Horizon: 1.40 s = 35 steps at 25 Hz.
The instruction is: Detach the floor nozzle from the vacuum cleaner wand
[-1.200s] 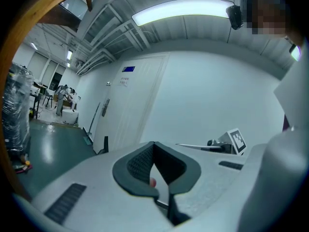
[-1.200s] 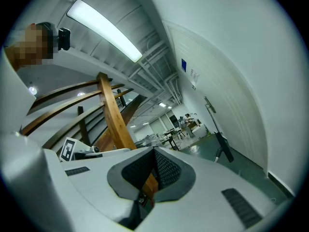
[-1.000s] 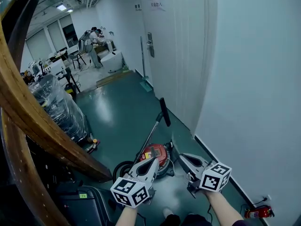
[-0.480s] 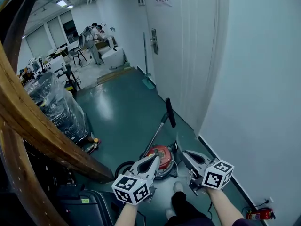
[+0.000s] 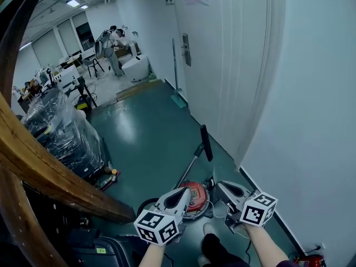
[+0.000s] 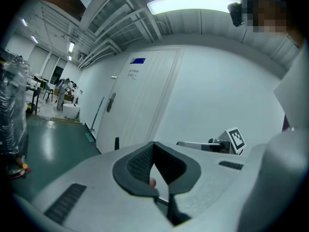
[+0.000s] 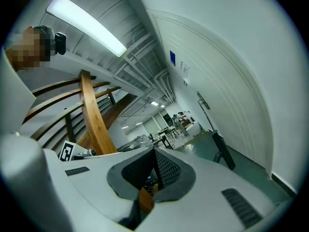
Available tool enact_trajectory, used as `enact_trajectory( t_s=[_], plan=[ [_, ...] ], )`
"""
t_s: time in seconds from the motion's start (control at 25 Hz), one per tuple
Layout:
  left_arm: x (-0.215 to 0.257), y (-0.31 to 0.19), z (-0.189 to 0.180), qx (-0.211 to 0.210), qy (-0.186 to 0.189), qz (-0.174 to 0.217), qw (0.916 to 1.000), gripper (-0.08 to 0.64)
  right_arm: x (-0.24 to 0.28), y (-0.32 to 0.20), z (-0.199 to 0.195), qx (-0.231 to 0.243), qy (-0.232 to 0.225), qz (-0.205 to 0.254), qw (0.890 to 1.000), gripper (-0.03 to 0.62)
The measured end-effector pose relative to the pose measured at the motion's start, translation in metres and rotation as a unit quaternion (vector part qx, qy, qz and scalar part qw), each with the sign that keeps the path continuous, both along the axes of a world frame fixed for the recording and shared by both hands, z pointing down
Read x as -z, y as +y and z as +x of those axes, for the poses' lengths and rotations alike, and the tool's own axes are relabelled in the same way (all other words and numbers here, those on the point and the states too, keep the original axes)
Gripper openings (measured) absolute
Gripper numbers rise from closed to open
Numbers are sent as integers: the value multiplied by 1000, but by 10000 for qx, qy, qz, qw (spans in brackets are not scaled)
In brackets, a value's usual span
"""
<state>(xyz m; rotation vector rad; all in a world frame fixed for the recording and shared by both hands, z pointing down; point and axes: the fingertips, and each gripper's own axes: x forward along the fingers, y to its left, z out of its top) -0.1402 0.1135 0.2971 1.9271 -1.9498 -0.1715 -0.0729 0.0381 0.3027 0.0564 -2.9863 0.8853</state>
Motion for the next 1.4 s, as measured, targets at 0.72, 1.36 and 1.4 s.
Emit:
enact_trajectory(
  t_s=[0.72, 1.36, 1.4],
  plan=[
    [-45, -127, -93, 36, 220, -306, 9993, 3, -51, -125, -94, 78, 246, -434, 9987, 17],
    [-84, -173, -136, -784, 27, -841, 9934, 3, -90, -158, -123, -676, 310, -763, 9943, 17],
    [-90, -175, -138, -883, 39, -848, 9925, 3, -96, -159, -124, -774, 322, -778, 9934, 17]
  ],
)
